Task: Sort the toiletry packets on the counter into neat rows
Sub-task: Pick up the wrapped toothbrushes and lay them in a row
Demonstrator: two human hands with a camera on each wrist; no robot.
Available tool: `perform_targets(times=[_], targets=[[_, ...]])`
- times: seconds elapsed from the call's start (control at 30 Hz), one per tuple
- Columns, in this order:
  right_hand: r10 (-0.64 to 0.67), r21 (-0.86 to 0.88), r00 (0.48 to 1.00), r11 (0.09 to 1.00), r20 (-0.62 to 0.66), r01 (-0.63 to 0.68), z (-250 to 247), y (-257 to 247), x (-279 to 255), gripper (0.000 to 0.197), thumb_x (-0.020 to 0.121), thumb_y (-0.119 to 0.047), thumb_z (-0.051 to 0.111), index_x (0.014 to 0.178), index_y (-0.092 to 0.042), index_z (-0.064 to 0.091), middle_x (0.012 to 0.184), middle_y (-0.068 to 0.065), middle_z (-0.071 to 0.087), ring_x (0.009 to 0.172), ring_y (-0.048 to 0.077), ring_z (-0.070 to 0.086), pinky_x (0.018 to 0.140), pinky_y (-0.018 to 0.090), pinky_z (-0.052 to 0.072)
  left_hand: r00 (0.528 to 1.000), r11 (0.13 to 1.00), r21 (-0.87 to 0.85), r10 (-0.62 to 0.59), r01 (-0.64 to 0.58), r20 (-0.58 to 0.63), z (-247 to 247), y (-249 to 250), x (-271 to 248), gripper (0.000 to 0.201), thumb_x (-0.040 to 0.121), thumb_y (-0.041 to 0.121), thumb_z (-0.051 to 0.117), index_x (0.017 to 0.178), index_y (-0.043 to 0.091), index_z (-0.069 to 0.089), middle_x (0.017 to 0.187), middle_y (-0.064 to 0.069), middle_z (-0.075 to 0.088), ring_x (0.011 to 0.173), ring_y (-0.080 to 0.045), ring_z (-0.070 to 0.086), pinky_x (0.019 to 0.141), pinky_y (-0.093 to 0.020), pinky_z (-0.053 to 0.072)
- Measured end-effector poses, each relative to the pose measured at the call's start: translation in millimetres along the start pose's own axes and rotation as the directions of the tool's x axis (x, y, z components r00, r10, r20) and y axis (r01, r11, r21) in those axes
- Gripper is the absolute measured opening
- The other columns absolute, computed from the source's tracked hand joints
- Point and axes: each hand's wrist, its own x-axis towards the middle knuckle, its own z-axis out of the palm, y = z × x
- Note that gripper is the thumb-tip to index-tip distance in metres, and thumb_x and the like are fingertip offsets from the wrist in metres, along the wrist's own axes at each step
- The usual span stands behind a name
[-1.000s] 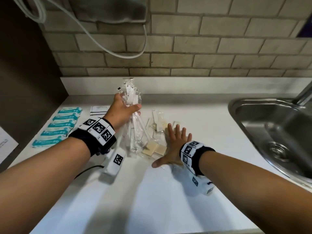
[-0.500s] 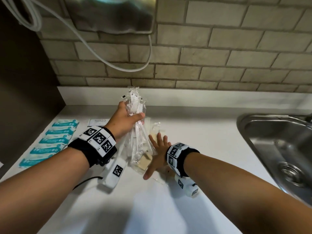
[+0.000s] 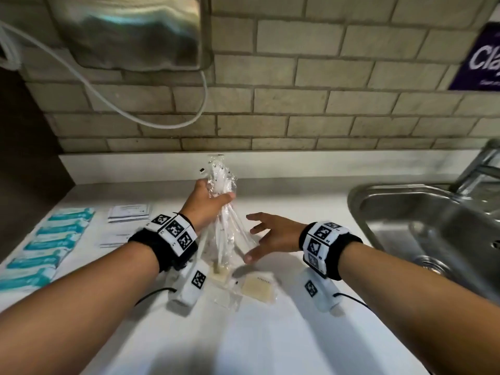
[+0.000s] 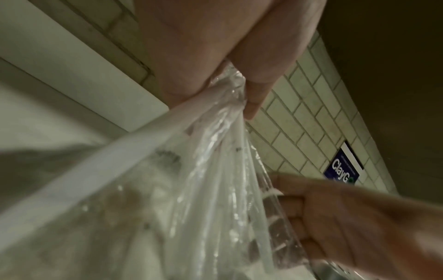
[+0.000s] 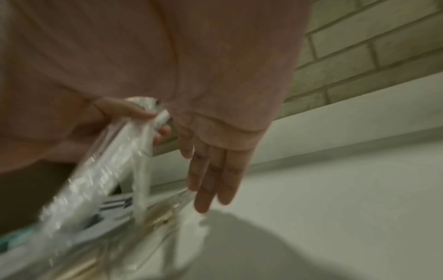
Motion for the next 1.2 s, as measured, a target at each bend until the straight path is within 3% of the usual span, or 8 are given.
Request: perform_targets(times=[0.2, 0.37, 0.47, 0.63, 0.77, 0.9, 1.1, 1.2], targets=[[0.001, 0.083, 0.975, 0.996, -0.221, 0.017, -11, 34, -22, 0.03, 0.092, -0.023, 0.063, 0.116, -0.01, 0.051, 0.081, 0.007, 0.066, 0.067, 0.021, 0.064, 0.075, 0.039, 0.058, 0.996, 0.998, 0.058, -0.037, 0.033, 0.084, 87, 14, -10, 0.044, 0.086, 0.045, 0.065, 0.117, 0.017, 0.051, 0.109, -0.001, 0.063, 0.098, -0.021, 0.062, 0.088, -0.038, 0.051], [0.128, 0.048, 0.958, 0.992, -0.255, -0.12, -22, 86, -42, 0.009, 0.092, -0.014, 0.055, 0.1, -0.013, 0.05, 0.061, 0.002, 0.062, 0.049, 0.013, 0.057, 0.062, 0.028, 0.053, 0.988, 0.993, 0.073, -0.103, 0.095, 0.112, 152, 12, -13, 0.032, 0.092, 0.036, 0.059, 0.101, 0.006, 0.064, 0.098, -0.013, 0.068, 0.088, -0.028, 0.064, 0.077, -0.031, 0.049], [0.188, 0.023, 0.951, 0.982, -0.244, -0.188, -26, 108, -48, 0.004, 0.088, -0.01, 0.053, 0.092, -0.011, 0.053, 0.061, 0.001, 0.06, 0.05, 0.014, 0.055, 0.06, 0.027, 0.051, 0.977, 0.987, 0.033, -0.163, 0.16, 0.134, 181, 4, -12, 0.035, 0.083, 0.037, 0.062, 0.097, 0.006, 0.067, 0.095, -0.019, 0.071, 0.09, -0.036, 0.068, 0.092, -0.047, 0.053], [0.229, 0.004, 0.937, 0.972, -0.265, -0.236, -34, 129, -49, 0.007, 0.086, -0.008, 0.051, 0.092, -0.009, 0.055, 0.063, 0.004, 0.059, 0.059, 0.022, 0.056, 0.073, 0.038, 0.054, 0.983, 0.977, 0.149, -0.166, 0.153, 0.081, 213, 7, -5, 0.032, 0.091, 0.029, 0.056, 0.103, 0.001, 0.065, 0.09, -0.014, 0.066, 0.079, -0.028, 0.06, 0.066, -0.027, 0.043], [0.213, 0.013, 0.939, 0.976, -0.272, -0.217, -41, 136, -45, 0.03, 0.09, -0.008, 0.049, 0.117, 0.0, 0.06, 0.097, 0.015, 0.07, 0.095, 0.034, 0.067, 0.088, 0.038, 0.055, 0.97, 0.948, 0.241, -0.23, 0.207, 0.073, 215, 10, 1, 0.049, 0.09, 0.043, 0.051, 0.118, 0.004, 0.062, 0.116, -0.018, 0.064, 0.11, -0.034, 0.059, 0.096, -0.036, 0.046], [0.174, -0.003, 0.926, 0.983, -0.334, -0.185, -42, 142, -44, 0.035, 0.094, -0.016, 0.051, 0.128, -0.012, 0.059, 0.122, 0.011, 0.065, 0.11, 0.029, 0.062, 0.094, 0.033, 0.05, 0.946, 0.856, 0.427, -0.324, 0.292, 0.003, 201, -4, 13, 0.065, 0.094, 0.056, 0.036, 0.144, 0.014, 0.043, 0.15, -0.024, 0.034, 0.14, -0.038, 0.029, 0.115, -0.043, 0.025], [0.264, 0.064, 0.884, 0.963, -0.386, -0.26, -41, 149, -37, 0.04, 0.09, -0.016, 0.056, 0.129, -0.013, 0.051, 0.12, 0.011, 0.063, 0.103, 0.028, 0.064, 0.087, 0.033, 0.053, 0.947, 0.891, 0.323, -0.303, 0.32, -0.103, 164, -11, 20, 0.074, 0.088, 0.054, 0.054, 0.132, -0.005, 0.044, 0.127, -0.03, 0.057, 0.113, -0.046, 0.059, 0.091, -0.048, 0.051], [0.319, -0.016, 0.887, 0.939, -0.335, -0.344, -41, 140, -35, 0.051, 0.077, -0.008, 0.066, 0.125, -0.01, 0.049, 0.116, 0.011, 0.062, 0.101, 0.03, 0.064, 0.089, 0.038, 0.054, 0.954, 0.891, 0.343, -0.268, 0.297, -0.132, 144, -6, 24, 0.073, 0.082, 0.057, 0.063, 0.112, -0.009, 0.057, 0.087, -0.023, 0.069, 0.065, -0.031, 0.065, 0.06, -0.03, 0.05]])
